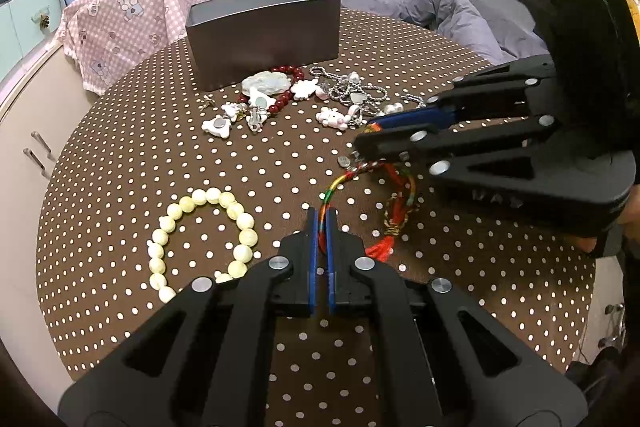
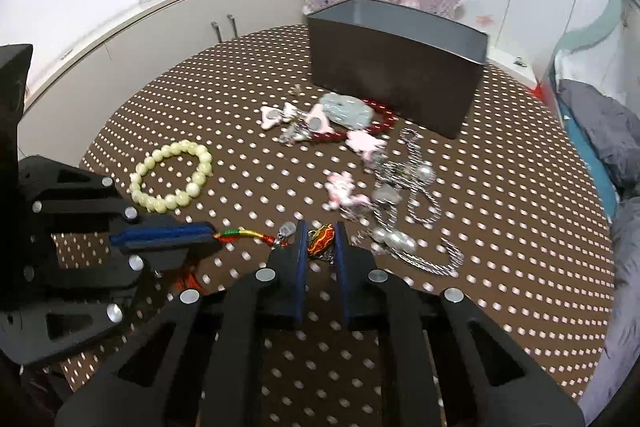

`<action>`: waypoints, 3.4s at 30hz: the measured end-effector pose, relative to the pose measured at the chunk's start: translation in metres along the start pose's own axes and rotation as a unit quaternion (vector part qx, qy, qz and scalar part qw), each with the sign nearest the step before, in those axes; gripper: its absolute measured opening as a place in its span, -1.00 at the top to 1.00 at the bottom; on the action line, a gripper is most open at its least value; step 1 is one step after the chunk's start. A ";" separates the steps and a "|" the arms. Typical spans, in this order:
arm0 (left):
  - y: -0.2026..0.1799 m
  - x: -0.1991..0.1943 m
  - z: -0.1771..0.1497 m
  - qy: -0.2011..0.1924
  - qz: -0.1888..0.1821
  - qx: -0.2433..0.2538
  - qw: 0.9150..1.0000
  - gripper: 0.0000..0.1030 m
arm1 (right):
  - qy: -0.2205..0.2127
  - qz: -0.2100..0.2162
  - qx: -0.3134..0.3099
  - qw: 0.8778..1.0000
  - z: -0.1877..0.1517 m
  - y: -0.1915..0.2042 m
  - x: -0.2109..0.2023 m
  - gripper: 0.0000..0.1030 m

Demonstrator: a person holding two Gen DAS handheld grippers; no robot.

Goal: Organize jewelry
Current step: 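Grasp the multicolor red bracelet with the left tool while the right tool grasps a silver chain, then carry both held pieces over the gray box and open both tools, then grasp the cream bead bracelet with the left tool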

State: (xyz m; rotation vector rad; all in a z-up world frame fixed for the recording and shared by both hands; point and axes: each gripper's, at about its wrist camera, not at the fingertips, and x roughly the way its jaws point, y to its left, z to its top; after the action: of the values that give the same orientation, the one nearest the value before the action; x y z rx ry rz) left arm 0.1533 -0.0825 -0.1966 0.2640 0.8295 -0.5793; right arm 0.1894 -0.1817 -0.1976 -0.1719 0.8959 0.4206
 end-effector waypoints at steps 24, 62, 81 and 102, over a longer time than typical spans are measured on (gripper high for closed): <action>-0.021 0.004 0.008 0.006 -0.019 0.053 0.998 0.91 | -0.024 0.030 0.074 0.997 -0.035 -0.048 -0.042 0.13; 0.031 -0.102 0.077 -0.124 0.000 0.004 0.992 0.94 | -0.164 0.047 0.021 0.985 0.059 -0.037 -0.150 1.00; 0.104 -0.013 0.196 -0.064 0.058 -0.074 0.994 -0.65 | -0.097 0.032 0.092 0.991 0.177 -0.090 -0.052 0.79; 0.090 -0.127 0.115 -0.186 0.123 -0.132 0.966 -0.88 | -0.208 -0.045 0.145 0.966 0.087 -0.075 -0.153 -0.84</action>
State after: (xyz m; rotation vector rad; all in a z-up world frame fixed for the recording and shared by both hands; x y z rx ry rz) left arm 0.2089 -0.0110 -0.0255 0.0099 0.4917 -0.2664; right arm 0.1995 -0.2657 -0.0256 0.1417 0.5242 0.2237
